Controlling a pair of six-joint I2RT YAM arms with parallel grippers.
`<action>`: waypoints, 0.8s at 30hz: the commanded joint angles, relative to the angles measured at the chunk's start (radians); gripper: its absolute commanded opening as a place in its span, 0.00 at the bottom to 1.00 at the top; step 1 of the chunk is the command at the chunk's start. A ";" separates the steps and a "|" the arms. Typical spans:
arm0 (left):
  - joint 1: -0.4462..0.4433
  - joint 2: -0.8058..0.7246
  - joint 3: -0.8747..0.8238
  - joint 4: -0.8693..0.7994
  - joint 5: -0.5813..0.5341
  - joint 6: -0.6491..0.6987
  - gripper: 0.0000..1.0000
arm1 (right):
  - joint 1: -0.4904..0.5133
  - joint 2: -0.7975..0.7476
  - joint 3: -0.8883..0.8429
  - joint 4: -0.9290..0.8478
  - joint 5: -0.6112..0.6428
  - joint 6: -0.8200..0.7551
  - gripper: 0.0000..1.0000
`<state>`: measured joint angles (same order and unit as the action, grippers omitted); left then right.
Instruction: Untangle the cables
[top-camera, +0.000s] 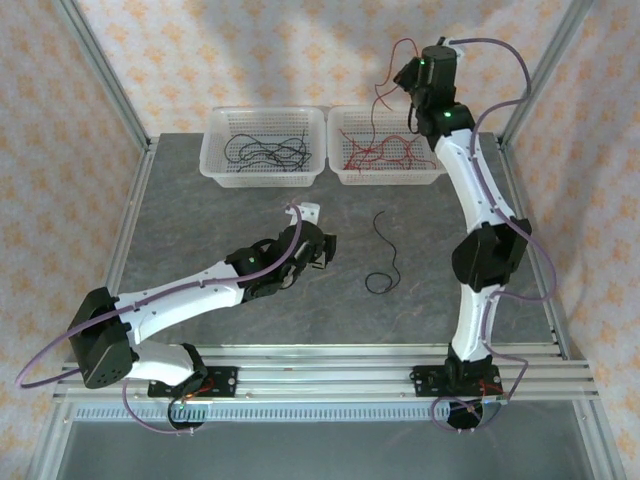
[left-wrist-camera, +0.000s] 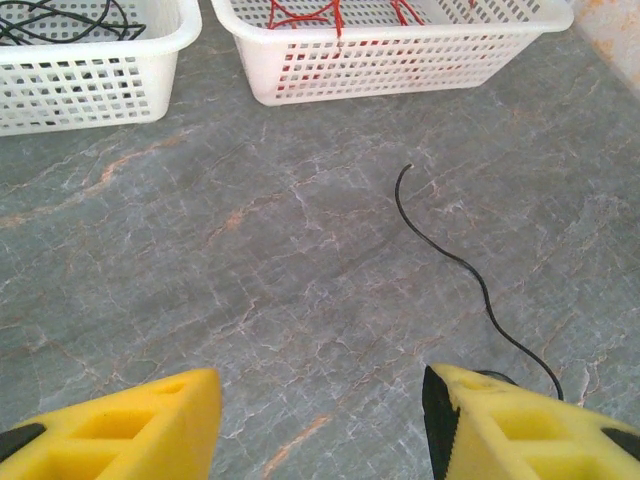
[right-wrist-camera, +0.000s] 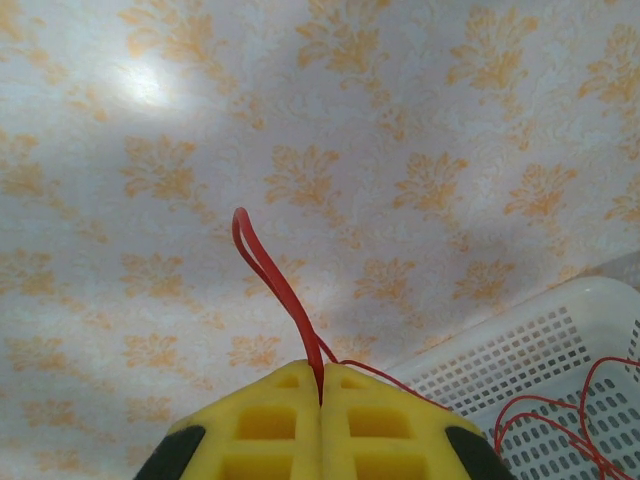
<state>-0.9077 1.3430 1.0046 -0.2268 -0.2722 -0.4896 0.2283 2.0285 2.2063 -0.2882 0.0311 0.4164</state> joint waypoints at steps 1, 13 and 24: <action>-0.008 -0.020 -0.011 -0.001 -0.039 -0.017 0.56 | -0.001 0.056 0.045 0.051 0.048 0.047 0.00; -0.010 0.003 0.005 -0.005 -0.047 -0.010 0.56 | -0.006 0.143 0.114 0.072 0.026 0.154 0.00; -0.009 0.015 -0.001 0.010 -0.036 -0.010 0.56 | -0.009 0.027 0.183 0.071 0.069 0.223 0.00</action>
<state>-0.9100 1.3487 1.0050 -0.2268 -0.2817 -0.4969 0.2272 2.1208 2.3562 -0.2474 0.0586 0.6083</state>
